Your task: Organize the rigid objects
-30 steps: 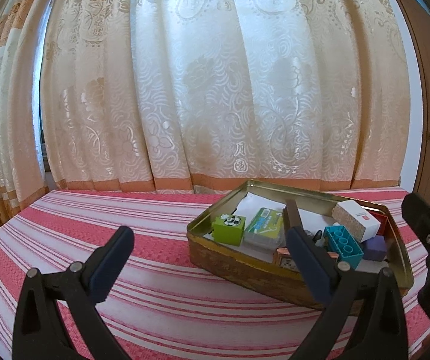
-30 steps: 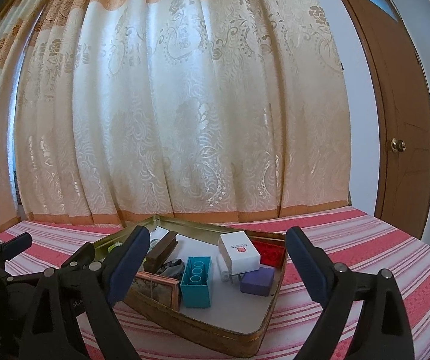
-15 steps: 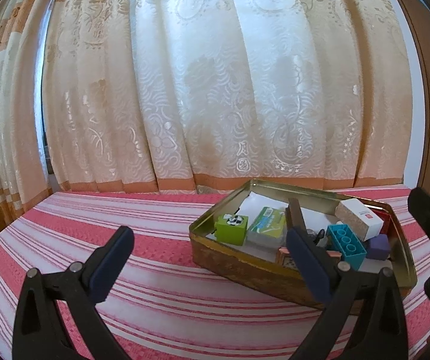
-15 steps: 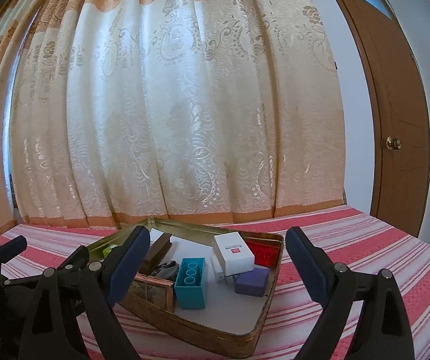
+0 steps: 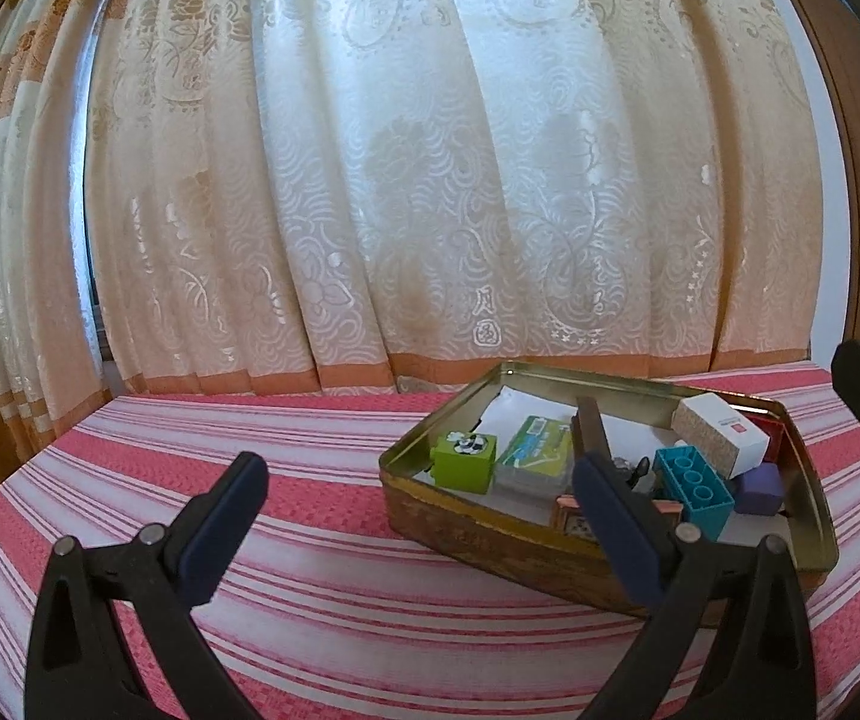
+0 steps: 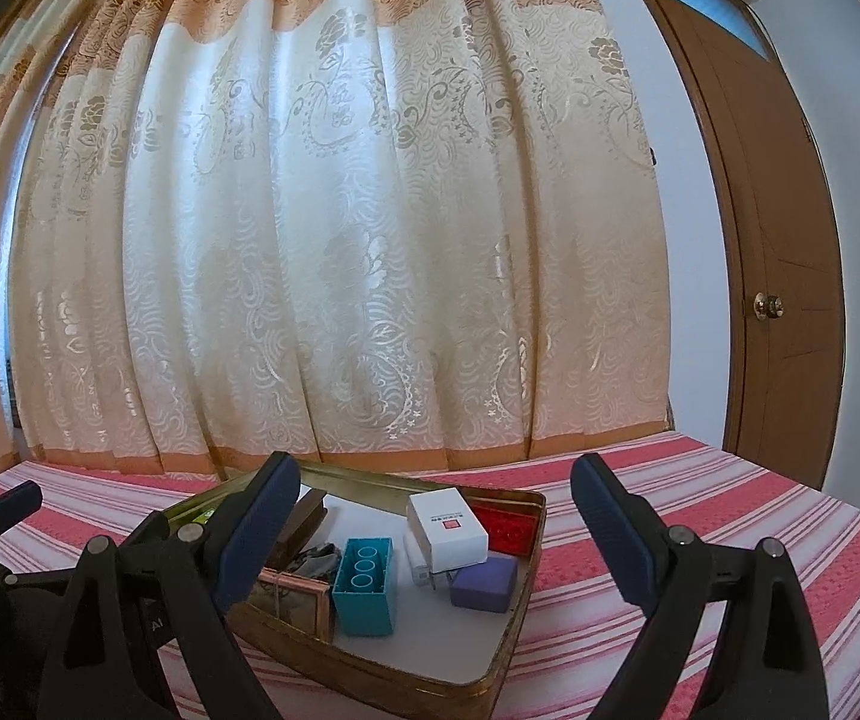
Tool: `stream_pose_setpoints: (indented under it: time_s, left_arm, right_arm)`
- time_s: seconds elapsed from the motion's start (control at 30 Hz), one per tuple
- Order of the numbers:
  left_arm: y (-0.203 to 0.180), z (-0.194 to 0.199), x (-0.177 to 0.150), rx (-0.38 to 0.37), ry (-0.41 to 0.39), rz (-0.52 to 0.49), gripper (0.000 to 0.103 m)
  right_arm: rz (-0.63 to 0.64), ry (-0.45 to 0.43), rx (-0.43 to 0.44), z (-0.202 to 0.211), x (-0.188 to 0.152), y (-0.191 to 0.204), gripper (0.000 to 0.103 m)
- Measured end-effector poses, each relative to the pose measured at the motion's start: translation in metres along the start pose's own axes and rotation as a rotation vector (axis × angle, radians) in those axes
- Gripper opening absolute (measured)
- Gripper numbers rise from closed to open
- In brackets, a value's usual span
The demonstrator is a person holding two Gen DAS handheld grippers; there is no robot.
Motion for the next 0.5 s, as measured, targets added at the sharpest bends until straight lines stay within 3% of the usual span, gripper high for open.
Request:
stream_pose_setpoints:
  time_s: [0.5]
  left_arm:
    - [-0.002,0.0003,-0.0004,-0.004,0.0,-0.008,0.103]
  right_arm:
    - [0.001,0.001,-0.002,0.0004,0.0,0.0011,0.093]
Point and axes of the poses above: each gripper's, at about its wrist camera, not at the fingertips, and z roughly against the way its jaws point, y to its left, x to its top, the point moved 8 cm from there along -z, roughly the way its jaws point, and after that the axes turned 5 degrees about -x, right-handed, at the moved point
